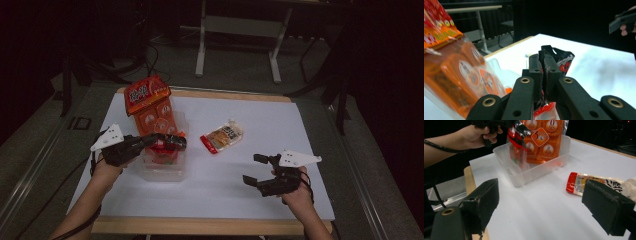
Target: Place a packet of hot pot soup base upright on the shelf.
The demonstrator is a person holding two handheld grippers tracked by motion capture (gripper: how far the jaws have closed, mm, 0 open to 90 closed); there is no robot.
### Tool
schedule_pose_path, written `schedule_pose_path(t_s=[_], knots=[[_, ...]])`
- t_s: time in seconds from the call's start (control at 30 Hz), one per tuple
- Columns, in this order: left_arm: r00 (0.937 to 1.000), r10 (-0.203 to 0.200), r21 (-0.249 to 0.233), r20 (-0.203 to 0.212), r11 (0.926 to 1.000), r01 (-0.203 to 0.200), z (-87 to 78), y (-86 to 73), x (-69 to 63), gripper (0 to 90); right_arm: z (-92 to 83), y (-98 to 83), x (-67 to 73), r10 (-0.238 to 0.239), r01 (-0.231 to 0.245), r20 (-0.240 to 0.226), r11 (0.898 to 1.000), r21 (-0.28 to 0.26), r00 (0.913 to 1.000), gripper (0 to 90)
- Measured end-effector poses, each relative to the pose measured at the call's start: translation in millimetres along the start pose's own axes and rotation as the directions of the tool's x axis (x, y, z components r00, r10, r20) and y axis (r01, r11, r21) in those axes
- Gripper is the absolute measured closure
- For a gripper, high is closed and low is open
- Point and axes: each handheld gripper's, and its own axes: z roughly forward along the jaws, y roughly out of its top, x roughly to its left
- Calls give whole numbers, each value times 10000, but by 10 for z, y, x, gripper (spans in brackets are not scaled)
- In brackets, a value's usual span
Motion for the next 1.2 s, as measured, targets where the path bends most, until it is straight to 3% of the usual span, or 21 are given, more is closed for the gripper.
schedule_pose_path(t_s=[0.23, 0.53, 0.83, 0.9, 1.07, 1.2], knots=[[10000, -26, 182, 33, 9998, 26, -1, -91, -7, 870, 1, -1, -5, -83, 83, 79, 10000, -46, 9999, 142], [9993, -365, 260, 19, 9990, 364, -110, -245, 44, 866, -11, -10, -19, -210, 211, 244, 9998, -56, 9995, 142], [9992, -376, 378, 119, 9986, 372, -116, -228, 46, 846, -3, -2, -21, -372, 373, 284, 9993, -13, 9989, 142], [9984, -542, 471, 158, 9975, 534, -106, -206, 50, 803, -2, -8, -25, -359, 359, 282, 9994, 30, 9990, 142], [9987, -490, 531, 117, 9974, 483, -87, -174, 23, 699, -5, -11, -39, -311, 311, 281, 9995, 9, 9991, 147], [9982, -568, 655, 177, 9963, 556, -54, -118, -36, 489, -3, -14, -66, -208, 208, 99, 9998, -21, 9997, 152]])
